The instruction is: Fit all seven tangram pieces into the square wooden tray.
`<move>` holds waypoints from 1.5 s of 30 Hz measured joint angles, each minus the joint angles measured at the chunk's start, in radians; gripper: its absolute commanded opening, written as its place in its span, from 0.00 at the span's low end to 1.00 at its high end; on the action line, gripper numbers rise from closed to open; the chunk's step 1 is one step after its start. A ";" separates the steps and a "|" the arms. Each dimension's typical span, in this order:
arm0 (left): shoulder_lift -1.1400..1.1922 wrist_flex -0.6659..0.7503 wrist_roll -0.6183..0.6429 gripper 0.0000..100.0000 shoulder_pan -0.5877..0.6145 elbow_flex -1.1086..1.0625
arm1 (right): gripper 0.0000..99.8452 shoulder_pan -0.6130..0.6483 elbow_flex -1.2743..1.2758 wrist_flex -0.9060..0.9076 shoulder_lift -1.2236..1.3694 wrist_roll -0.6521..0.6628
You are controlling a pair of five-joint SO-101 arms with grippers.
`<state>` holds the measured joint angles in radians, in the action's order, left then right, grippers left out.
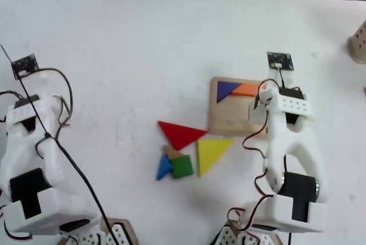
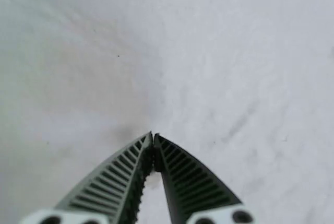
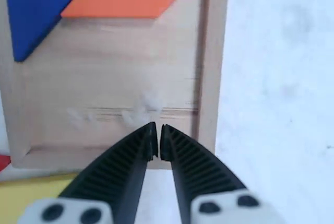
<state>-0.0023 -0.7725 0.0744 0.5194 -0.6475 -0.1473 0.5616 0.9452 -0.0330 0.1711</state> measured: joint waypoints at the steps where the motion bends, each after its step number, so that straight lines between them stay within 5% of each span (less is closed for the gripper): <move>1: 0.000 0.000 0.000 0.02 -0.003 0.000 | 0.02 -0.009 0.000 0.011 0.000 0.000; 7: 0.000 0.000 0.000 0.03 -0.008 0.000 | 0.02 -0.061 0.040 0.035 -0.017 0.000; 14: 0.000 -0.021 0.000 0.15 -0.041 0.000 | 0.02 -0.081 0.210 -0.025 -0.184 0.051; 23: 0.000 -0.112 -0.058 0.12 -0.137 0.000 | 0.02 -0.152 0.356 -0.054 -0.311 0.124; 36: 0.000 -0.382 -0.075 0.12 -0.482 0.000 | 0.02 -0.250 0.428 -0.163 -0.313 0.216; 45: -0.276 -0.301 -0.075 0.12 -0.667 -0.230 | 0.02 -0.252 0.371 -0.166 -0.189 0.221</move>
<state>-0.2785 -1.0733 -0.0008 -0.1481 -0.8777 -0.3989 0.9329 0.7795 -0.2217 0.3920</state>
